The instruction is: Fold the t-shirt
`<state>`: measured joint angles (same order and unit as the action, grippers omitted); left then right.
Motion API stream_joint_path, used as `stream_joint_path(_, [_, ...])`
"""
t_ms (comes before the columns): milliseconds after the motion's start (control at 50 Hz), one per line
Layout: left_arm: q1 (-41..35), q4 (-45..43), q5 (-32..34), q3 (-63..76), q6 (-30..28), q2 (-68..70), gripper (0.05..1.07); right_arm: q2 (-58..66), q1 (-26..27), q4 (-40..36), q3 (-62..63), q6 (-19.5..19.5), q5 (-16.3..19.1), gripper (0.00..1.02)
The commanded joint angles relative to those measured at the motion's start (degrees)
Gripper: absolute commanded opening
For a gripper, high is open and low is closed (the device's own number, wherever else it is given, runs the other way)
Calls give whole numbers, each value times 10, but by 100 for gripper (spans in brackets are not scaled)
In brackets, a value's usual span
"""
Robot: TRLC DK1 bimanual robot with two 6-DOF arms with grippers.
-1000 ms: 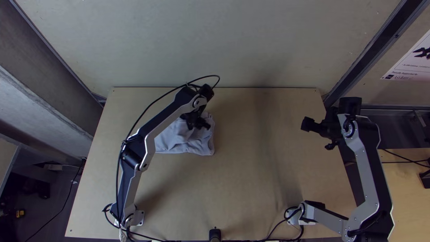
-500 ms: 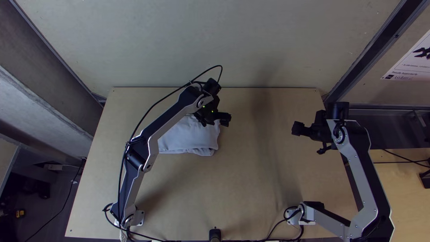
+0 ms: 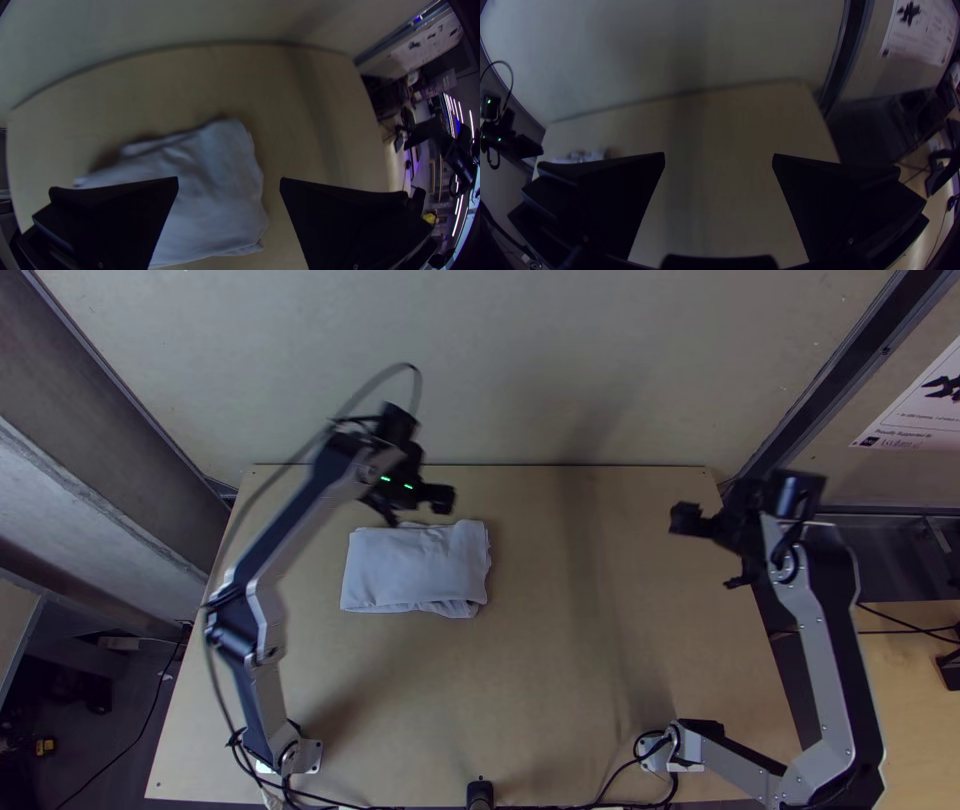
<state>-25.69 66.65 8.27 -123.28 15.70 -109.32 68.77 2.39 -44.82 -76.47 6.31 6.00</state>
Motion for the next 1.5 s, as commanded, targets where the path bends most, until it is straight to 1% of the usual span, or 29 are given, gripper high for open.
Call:
stream_joint_path(0, [42,4,-5,30,-42,104,103,-10,16,14,-54,-24,2,99])
stream_joint_path(180, [125,-4,-5,85,-89,214,103,-24,29,28,-118,-30,2,99])
stream_joint_path(260, [160,-12,-5,117,-111,264,103,-49,34,50,-127,-45,2,99])
stream_joint_path(300, [176,-29,-5,142,-114,297,103,-65,35,65,-127,-57,1,99])
stream_joint_path(420, [221,-123,-5,250,-141,409,103,-123,40,114,-99,-94,-3,99])
stream_joint_path(520, [251,-171,-13,317,-173,479,103,-174,42,142,-67,-115,-6,99])
stream_joint_path(560, [263,-189,-14,341,-182,505,103,-198,42,159,-45,-130,-9,98])
stream_joint_path(640, [272,-233,-24,396,-189,561,103,-257,46,235,21,-149,-12,99])
stream_joint_path(700, [276,-282,-31,453,-199,617,103,-300,47,282,69,-163,-13,99])
stream_joint_path(840, [276,-419,-49,595,-225,740,103,-375,47,301,142,-182,-12,99])
stream_joint_path(880, [276,-462,-56,639,-233,771,103,-396,47,317,168,-190,-12,99])
stream_joint_path(960, [276,-503,-61,698,-234,815,103,-437,47,363,222,-200,-12,99])
stream_joint_path(1080, [277,-545,-63,785,-239,884,103,-491,47,400,289,-205,-12,99])
stream_joint_path(1160, [278,-589,-63,853,-254,936,103,-529,47,400,332,-205,-12,99])
stream_joint_path(1220, [278,-615,-63,898,-253,972,103,-557,46,402,367,-204,-12,99])
stream_joint_path(1280, [278,-629,-63,938,-256,1000,103,-587,46,406,403,-200,-12,99])
stream_joint_path(1400, [288,-698,-63,1025,-296,1075,103,-653,41,423,471,-191,-11,99])
stream_joint_path(1480, [287,-699,-63,1059,-292,1095,103,-685,40,447,523,-179,-11,99])
